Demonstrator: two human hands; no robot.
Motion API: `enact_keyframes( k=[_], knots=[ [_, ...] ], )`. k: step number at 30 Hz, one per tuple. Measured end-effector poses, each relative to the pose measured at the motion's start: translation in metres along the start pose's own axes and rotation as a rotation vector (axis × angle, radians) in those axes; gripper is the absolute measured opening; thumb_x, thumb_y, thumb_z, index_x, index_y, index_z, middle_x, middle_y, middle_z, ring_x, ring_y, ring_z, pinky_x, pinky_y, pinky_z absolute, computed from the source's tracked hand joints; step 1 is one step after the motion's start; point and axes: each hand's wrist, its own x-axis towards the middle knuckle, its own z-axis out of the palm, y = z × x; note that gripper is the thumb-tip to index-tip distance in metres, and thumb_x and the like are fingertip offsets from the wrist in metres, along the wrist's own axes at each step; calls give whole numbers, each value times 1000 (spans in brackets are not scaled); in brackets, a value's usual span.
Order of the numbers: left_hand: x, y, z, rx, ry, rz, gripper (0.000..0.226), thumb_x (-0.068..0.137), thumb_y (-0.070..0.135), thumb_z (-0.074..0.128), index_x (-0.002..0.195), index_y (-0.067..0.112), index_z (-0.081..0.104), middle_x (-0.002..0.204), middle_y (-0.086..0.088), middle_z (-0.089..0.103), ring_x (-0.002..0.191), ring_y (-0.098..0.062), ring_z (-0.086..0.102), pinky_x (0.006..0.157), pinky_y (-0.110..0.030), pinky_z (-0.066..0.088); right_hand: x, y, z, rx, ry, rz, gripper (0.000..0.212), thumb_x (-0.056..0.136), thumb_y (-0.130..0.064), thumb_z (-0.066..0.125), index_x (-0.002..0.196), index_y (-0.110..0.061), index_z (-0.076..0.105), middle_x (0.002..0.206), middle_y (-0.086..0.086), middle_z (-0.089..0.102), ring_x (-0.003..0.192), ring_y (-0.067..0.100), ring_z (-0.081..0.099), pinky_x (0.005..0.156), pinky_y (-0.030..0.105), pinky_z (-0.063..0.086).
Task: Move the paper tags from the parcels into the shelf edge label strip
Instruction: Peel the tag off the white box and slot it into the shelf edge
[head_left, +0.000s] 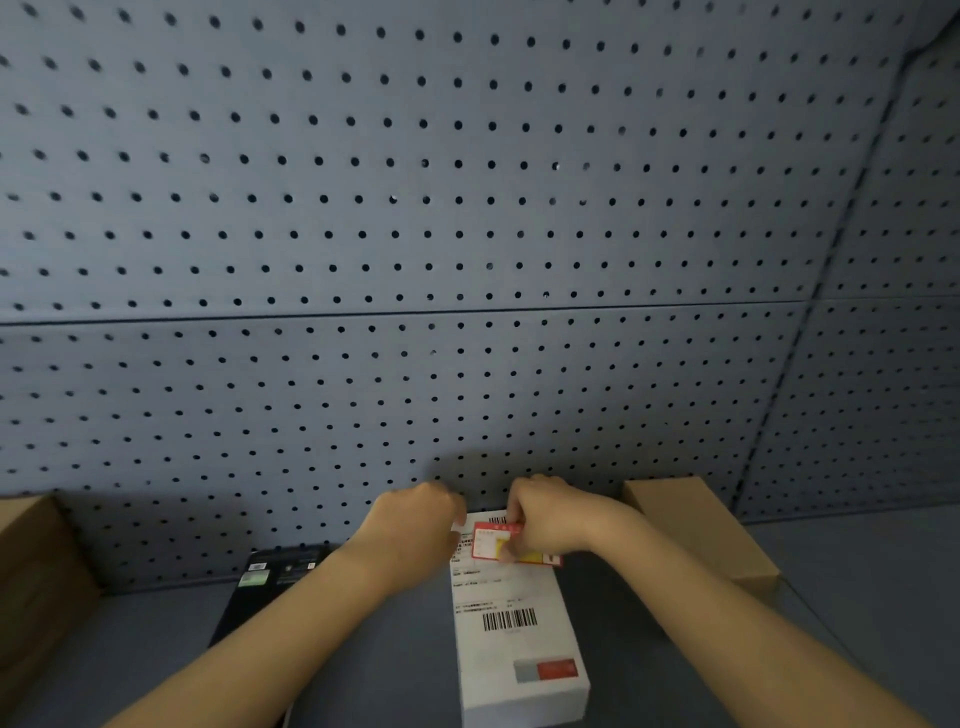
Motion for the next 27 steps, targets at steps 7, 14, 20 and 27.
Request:
enact_keyframes(
  k=[7,14,20,27],
  knots=[
    [-8,4,-5,-19,26,-68,21,92,23,50,109,23,62,113,2,65,97,-19,64,83,-33,54,-8,5,6,85,134,-97,34,79,-13,73,110,-17,58,114,1,60,102,18,58,89,36,52],
    [-27,17,-4,-36,47,-134,21,93,23,47,106,25,63,112,4,64,95,-17,64,79,-30,54,-33,16,12,145,222,-226,13,90,-13,58,101,-19,60,105,0,64,90,14,63,78,36,58],
    [-58,37,-3,-9,49,-181,26,93,20,44,110,22,64,114,1,64,96,-20,65,78,-30,55,-62,14,21,126,284,-276,19,90,-9,57,106,-16,65,106,4,66,90,16,63,78,34,56],
    [-108,58,-8,-89,109,-163,29,93,16,41,109,20,65,115,0,66,94,-21,66,76,-29,55,-116,3,29,90,413,-292,17,91,-9,55,103,-16,66,108,2,62,91,15,61,77,28,53]
  ],
)
